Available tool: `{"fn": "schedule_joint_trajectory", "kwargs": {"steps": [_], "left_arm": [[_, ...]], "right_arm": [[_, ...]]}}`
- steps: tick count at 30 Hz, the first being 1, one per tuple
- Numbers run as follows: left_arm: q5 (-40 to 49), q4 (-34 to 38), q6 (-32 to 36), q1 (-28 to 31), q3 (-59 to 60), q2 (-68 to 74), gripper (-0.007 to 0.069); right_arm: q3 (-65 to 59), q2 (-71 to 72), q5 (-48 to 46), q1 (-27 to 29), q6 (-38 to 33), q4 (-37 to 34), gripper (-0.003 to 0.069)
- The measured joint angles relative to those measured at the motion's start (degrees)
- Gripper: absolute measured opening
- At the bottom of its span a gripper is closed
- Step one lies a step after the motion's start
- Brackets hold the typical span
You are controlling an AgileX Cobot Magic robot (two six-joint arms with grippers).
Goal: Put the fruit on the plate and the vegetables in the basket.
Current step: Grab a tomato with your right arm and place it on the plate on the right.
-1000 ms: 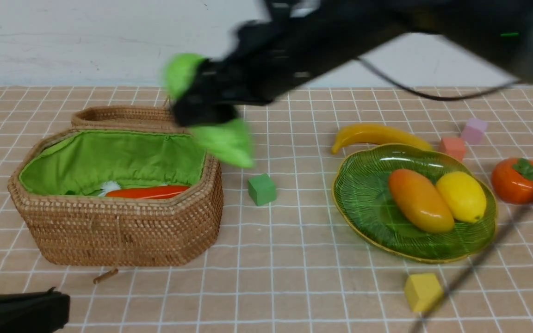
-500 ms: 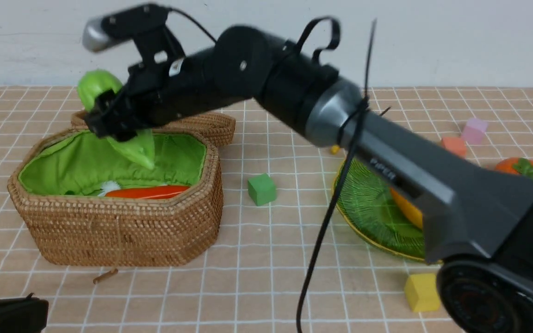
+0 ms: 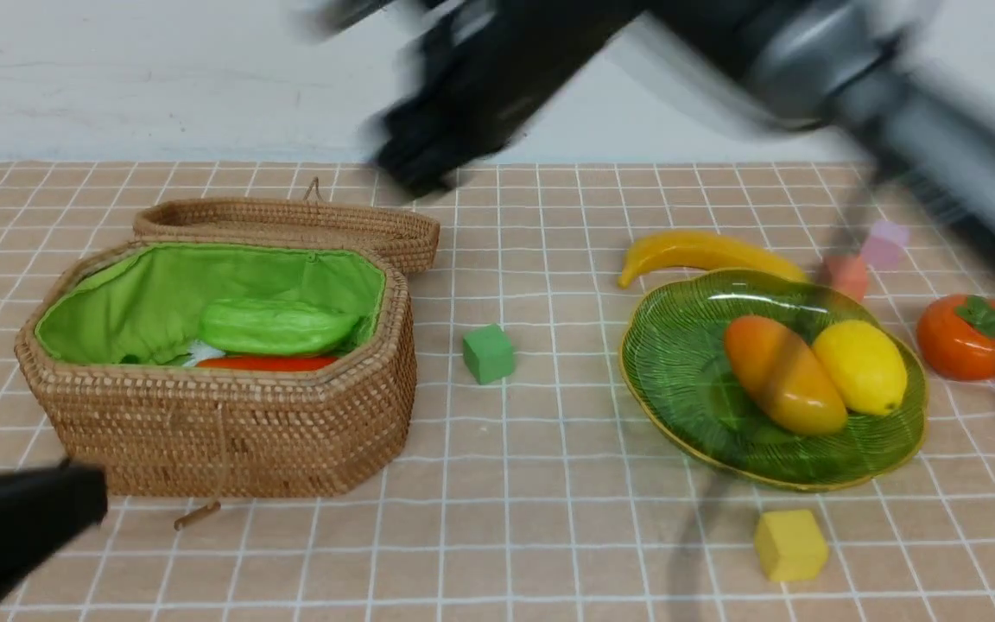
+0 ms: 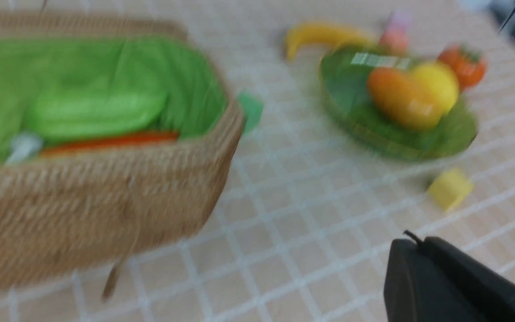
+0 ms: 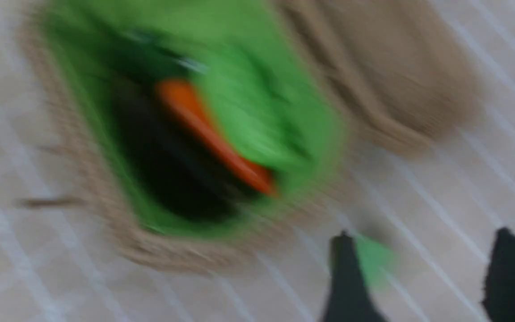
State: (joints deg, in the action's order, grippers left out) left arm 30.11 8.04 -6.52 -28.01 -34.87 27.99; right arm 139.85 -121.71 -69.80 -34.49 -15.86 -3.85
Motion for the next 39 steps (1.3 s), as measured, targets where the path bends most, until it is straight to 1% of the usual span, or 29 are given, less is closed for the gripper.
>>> {"fn": "schedule_joint_trajectory", "kwargs": {"steps": [1,2,3,4,5,6,7,8,10,12,13,14,15,16,18,19,20,22,23,24,26,33,37,39], "left_arm": [[-1.23,0.70,0.68,0.00,0.00,0.00,-0.0005],[-2.33,1.38,1.53,0.00,0.00,0.00,-0.0005],[-2.60,1.65,1.87,0.00,0.00,0.00,-0.0005],[-3.22,2.23,3.07,0.00,0.00,0.00,-0.0005],[-3.40,2.37,3.65,0.00,0.00,0.00,-0.0005],[-3.70,2.58,4.57,0.00,0.00,0.00,-0.0005],[-3.86,2.65,4.68,0.00,0.00,0.00,-0.0005],[-3.96,2.78,5.11,0.00,0.00,0.00,-0.0005],[-4.14,2.79,6.04,0.00,0.00,0.00,-0.0005],[-4.26,2.86,6.99,0.00,0.00,0.00,-0.0005],[-4.33,2.86,7.46,0.00,0.00,0.00,-0.0005],[-4.40,2.91,7.56,0.00,0.00,0.00,-0.0005],[-4.44,2.97,7.76,0.00,0.00,0.00,-0.0005],[-4.44,2.97,7.75,0.00,0.00,0.00,-0.0005],[-4.39,2.97,7.94,0.00,0.00,0.00,-0.0005],[-4.25,2.97,7.94,0.00,0.00,0.00,-0.0005],[-4.25,2.97,7.94,0.00,0.00,0.00,-0.0005],[-4.25,2.84,7.94,0.00,0.00,0.00,-0.0005],[-4.25,2.74,7.99,0.00,0.00,0.05,-0.0005],[-4.25,2.74,7.98,0.00,0.00,0.05,-0.0005],[-4.25,2.46,7.98,0.00,0.00,0.05,-0.0005],[-4.25,2.33,7.98,0.00,0.06,0.11,-0.0005],[-3.99,2.33,7.98,0.00,0.06,0.11,-0.0005],[-3.87,2.33,7.98,0.00,0.06,0.11,-0.0005]], "right_arm": [[0.00,1.02,-0.76,2.38,1.41,1.51,0.0311],[-0.43,2.30,-1.39,6.17,4.21,2.80,0.0244],[-0.43,2.30,-1.45,6.17,4.21,2.80,0.0244],[-2.29,3.86,-1.61,10.80,7.78,3.27,0.0192],[-4.25,4.97,-1.68,13.77,9.87,3.25,0.0168],[-7.94,6.79,-1.67,17.91,12.47,2.99,0.0153],[-8.55,7.05,-1.67,18.49,12.79,2.99,0.0153],[-11.17,8.23,-1.67,20.86,14.02,2.75,0.0155],[-19.32,11.33,-1.61,27.38,16.55,2.37,0.0188],[-26.24,13.32,-1.54,32.83,18.32,1.70,0.0239],[-32.20,14.34,-0.18,37.73,19.59,0.17,0.0294],[-34.26,14.48,0.90,38.95,20.05,-0.46,0.0309],[-38.08,14.54,3.56,43.03,20.96,-3.11,0.0360],[-38.66,14.54,4.07,43.60,21.08,-3.54,0.0367],[-44.90,14.03,10.40,49.52,21.04,-9.79,0.0450],[-47.55,13.43,13.95,52.08,19.91,-13.94,0.0491],[-47.86,13.35,14.86,52.40,19.66,-14.52,0.0497],[-49.65,12.58,17.93,54.32,17.25,-19.24,0.0536],[-50.37,11.45,19.91,55.72,14.40,-23.20,0.0571],[-50.40,11.45,20.09,55.83,14.13,-23.20,0.0571],[-50.38,9.40,21.81,56.46,12.30,-26.25,0.0596],[-50.38,3.94,25.35,56.51,10.72,-26.87,0.0603],[-50.38,2.73,27.20,56.45,9.49,-29.79,0.0603],[-50.38,2.14,27.65,56.45,6.69,-33.40,0.0598]]}}
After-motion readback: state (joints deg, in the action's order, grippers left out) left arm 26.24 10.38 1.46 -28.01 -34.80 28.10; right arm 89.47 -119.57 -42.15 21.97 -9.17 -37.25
